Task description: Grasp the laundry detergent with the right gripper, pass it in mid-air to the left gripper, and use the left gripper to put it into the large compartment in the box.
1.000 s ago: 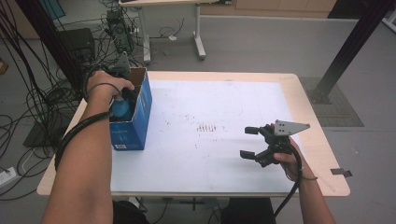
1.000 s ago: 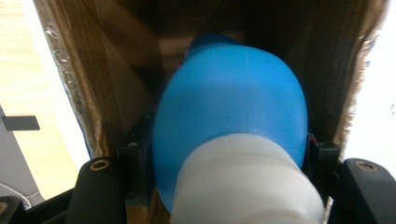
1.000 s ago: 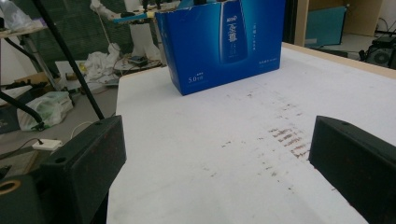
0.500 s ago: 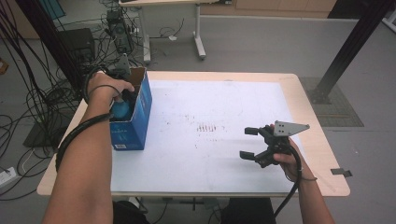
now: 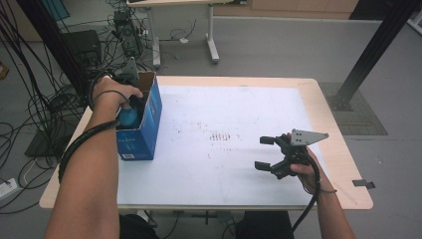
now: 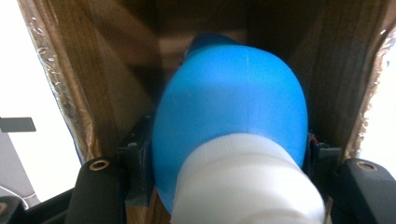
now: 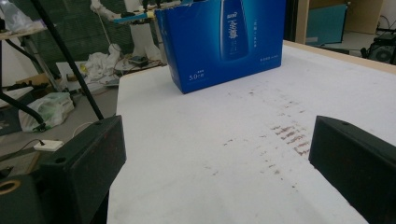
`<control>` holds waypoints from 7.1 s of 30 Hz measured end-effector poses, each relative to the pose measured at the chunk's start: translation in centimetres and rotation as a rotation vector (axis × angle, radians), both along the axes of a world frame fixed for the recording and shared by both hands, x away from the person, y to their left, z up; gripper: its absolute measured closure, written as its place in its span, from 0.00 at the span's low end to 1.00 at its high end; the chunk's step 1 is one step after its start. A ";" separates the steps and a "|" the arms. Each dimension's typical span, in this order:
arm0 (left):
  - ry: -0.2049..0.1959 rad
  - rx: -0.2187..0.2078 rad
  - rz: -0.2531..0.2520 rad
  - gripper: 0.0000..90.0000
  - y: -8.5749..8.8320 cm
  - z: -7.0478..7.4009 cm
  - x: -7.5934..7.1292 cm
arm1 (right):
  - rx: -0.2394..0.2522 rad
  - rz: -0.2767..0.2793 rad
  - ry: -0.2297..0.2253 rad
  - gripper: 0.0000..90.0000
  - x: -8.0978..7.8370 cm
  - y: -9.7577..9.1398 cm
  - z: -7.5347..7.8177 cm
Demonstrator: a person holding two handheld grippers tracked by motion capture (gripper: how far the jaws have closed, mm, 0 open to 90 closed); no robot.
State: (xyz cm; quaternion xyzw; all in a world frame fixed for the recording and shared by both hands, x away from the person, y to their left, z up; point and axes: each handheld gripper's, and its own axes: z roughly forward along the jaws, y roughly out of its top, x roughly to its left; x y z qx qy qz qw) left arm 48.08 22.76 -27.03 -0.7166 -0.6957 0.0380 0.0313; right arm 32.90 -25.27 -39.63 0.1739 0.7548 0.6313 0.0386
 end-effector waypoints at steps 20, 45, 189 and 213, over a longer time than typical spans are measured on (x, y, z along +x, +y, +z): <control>0.002 0.002 0.000 0.40 -0.1 0.0 0.0 | -0.003 0.002 -0.002 0.04 0.2 0.1 0.0; 0.005 0.004 0.003 0.41 -0.2 0.0 -0.1 | -0.001 0.001 -0.004 0.04 0.2 0.1 0.0; -0.254 -0.124 -0.464 0.06 -16.1 7.1 -9.5 | -0.085 -0.045 -0.004 0.04 0.2 0.3 2.4; -0.199 -0.139 -0.502 0.06 -19.0 0.0 -10.2 | -0.085 -0.077 -0.001 0.04 0.0 -0.7 2.5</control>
